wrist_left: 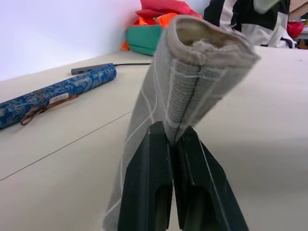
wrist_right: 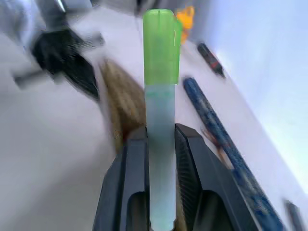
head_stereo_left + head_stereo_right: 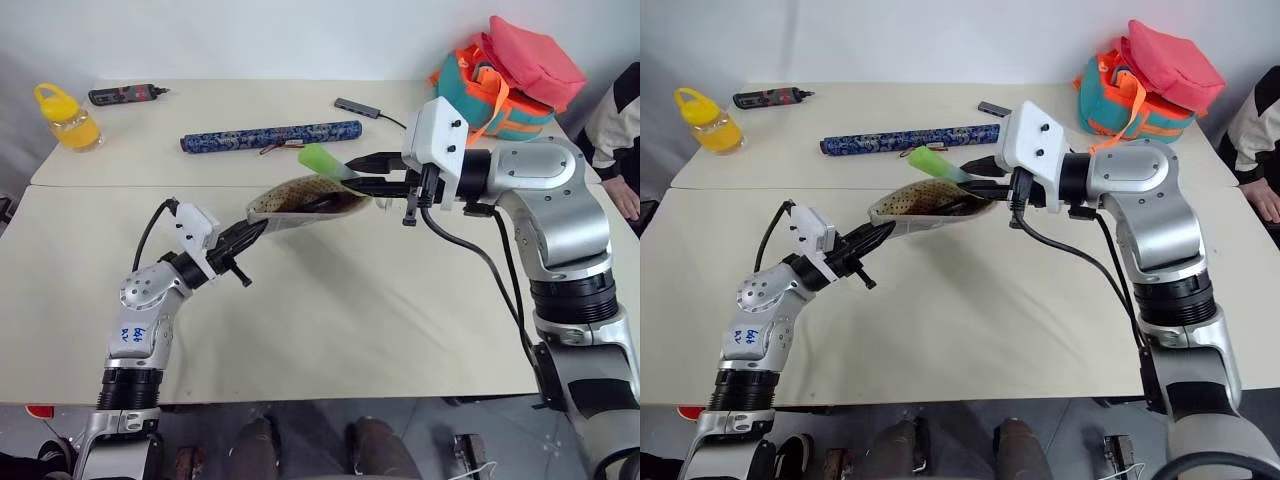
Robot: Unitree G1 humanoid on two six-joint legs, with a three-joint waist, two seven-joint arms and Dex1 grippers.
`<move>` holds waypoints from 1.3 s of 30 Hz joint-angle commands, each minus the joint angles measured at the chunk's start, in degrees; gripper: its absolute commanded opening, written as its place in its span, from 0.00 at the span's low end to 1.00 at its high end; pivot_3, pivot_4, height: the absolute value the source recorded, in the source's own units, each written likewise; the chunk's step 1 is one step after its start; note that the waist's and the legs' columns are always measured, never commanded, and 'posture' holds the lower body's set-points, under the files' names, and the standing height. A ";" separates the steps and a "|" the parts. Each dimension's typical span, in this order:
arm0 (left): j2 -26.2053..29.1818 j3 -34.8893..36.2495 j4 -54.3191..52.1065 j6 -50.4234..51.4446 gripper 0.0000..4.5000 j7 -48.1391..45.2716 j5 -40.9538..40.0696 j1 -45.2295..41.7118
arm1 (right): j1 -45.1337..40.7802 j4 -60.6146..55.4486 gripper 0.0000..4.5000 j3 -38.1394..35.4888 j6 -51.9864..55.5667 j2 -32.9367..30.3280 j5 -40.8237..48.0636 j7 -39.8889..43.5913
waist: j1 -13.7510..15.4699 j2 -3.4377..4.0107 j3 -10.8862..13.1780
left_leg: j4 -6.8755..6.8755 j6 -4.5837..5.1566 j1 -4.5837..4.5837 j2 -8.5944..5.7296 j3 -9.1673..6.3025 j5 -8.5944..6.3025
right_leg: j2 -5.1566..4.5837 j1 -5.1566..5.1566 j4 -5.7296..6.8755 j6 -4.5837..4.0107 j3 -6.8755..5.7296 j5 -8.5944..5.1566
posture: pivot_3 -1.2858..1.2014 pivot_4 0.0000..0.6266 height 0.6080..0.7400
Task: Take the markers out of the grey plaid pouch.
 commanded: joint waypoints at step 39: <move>-2.07 -1.13 -5.03 5.09 0.00 -1.61 -4.07 -0.72 | -2.61 -3.17 0.25 2.87 3.10 5.62 3.64 -1.98 | -0.67 0.03 0.01 | 0.06 0.00 0.03 0.08 0.20 -0.03 | 0.06 -0.05 0.03 0.04 0.17 0.04 | 0.52 0.24 1.00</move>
